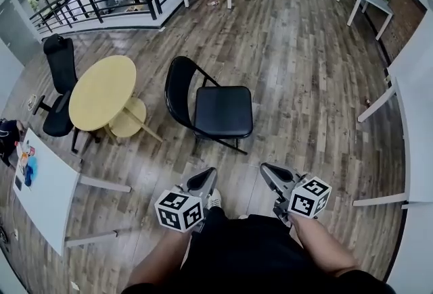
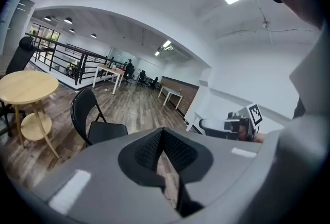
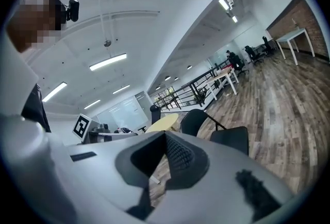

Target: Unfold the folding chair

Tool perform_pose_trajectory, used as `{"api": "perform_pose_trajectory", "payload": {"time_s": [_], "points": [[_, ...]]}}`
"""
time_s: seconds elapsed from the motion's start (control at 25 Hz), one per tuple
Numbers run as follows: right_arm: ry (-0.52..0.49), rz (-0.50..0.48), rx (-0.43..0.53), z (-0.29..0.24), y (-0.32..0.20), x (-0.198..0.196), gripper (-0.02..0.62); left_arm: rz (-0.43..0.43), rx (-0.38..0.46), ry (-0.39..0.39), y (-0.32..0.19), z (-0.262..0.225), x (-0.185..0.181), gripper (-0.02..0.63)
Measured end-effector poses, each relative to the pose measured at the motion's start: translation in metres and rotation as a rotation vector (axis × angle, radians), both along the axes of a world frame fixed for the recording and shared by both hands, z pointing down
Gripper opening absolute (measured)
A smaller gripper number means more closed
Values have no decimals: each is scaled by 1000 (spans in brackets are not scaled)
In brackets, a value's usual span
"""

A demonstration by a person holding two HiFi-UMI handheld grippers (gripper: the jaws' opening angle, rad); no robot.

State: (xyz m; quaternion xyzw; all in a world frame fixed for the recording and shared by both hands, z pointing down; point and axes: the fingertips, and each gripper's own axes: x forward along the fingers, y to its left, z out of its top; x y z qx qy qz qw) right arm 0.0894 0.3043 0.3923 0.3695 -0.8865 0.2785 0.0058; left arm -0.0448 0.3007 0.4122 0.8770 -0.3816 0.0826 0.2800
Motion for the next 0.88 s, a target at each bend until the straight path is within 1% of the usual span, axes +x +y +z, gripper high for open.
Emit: {"api": "perform_pose_trajectory", "payload": {"time_s": [0.12,0.24,0.36,0.56,0.72,0.88], "points": [[-10,0,-1,1,16,-1,5,-29,-8,-3,22,-3,-8,8],[-13,1,18,0,30,0,5,-71,7,-25,39,-7,-25,6],[-15,-5,29,2,39,-3,5,-115,10,-31,49,-7,-40,8],[-10,-30,20,0,52,-23,5,-153,-14,-3,51,-5,-60,8],[9,-19,19,-1,51,-37,5,-142,-11,15,45,-10,-72,8],[20,19,-2,4,51,-55,5,-80,-2,12,52,-15,-81,8]]}}
